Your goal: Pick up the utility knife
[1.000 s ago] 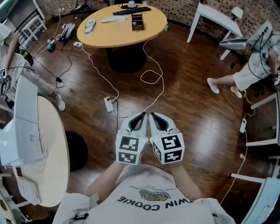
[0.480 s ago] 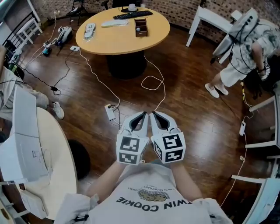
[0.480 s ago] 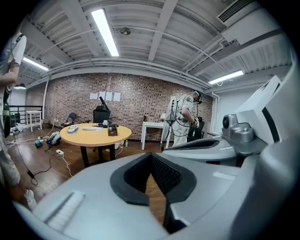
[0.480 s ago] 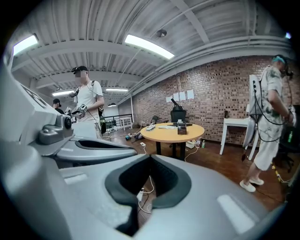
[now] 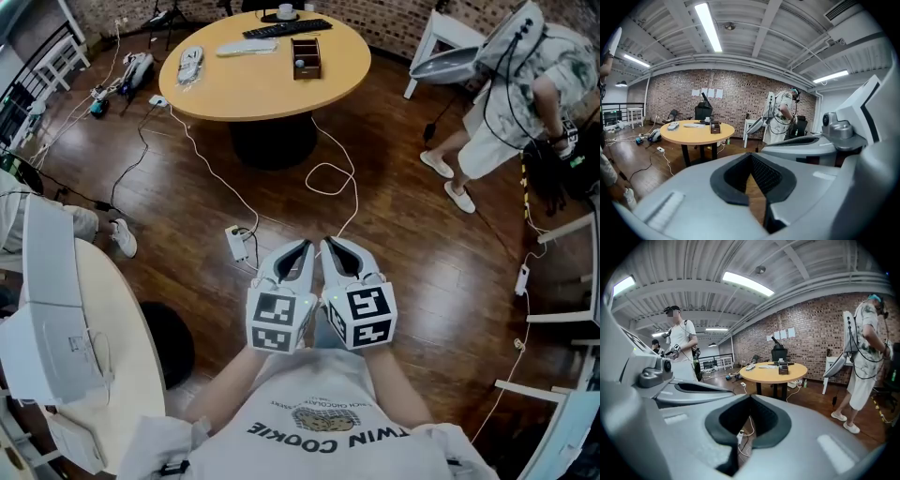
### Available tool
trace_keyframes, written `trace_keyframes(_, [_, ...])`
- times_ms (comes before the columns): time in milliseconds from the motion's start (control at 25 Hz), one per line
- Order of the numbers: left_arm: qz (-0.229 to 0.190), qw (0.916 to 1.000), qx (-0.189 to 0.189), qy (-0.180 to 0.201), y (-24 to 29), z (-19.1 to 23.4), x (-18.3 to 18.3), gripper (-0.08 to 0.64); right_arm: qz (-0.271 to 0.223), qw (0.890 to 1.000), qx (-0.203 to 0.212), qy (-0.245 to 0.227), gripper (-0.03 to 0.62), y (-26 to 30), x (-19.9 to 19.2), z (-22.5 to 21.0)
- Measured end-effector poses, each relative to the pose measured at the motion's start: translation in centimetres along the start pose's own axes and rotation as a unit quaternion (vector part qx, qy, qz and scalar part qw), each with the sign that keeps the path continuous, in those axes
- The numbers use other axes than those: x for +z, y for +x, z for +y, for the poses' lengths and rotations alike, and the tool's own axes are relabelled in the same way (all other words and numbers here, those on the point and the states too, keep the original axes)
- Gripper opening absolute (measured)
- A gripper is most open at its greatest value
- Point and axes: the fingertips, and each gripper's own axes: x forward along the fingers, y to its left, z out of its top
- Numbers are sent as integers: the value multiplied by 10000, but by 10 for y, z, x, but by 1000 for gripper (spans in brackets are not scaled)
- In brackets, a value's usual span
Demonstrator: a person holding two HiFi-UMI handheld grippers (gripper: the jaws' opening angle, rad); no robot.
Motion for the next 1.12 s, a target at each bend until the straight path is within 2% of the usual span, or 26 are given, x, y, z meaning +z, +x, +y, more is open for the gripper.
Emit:
trace_keyframes(240, [57, 9999, 146, -4, 57, 17, 14, 6, 22, 9998, 214, 53, 3, 45, 13, -41])
trace_keyframes(680, [88, 9990, 432, -51, 164, 33, 63, 6, 17, 9987, 500, -76, 3, 105, 54, -127])
trace_keyframes(880, [45, 9985, 545, -35, 196, 34, 78, 6, -21, 9980, 629, -54, 3, 119, 63, -151])
trace_keyframes(1120, [-31, 9978, 644, 161, 218, 35, 95, 6, -98, 9976, 689, -46, 3, 132, 74, -173])
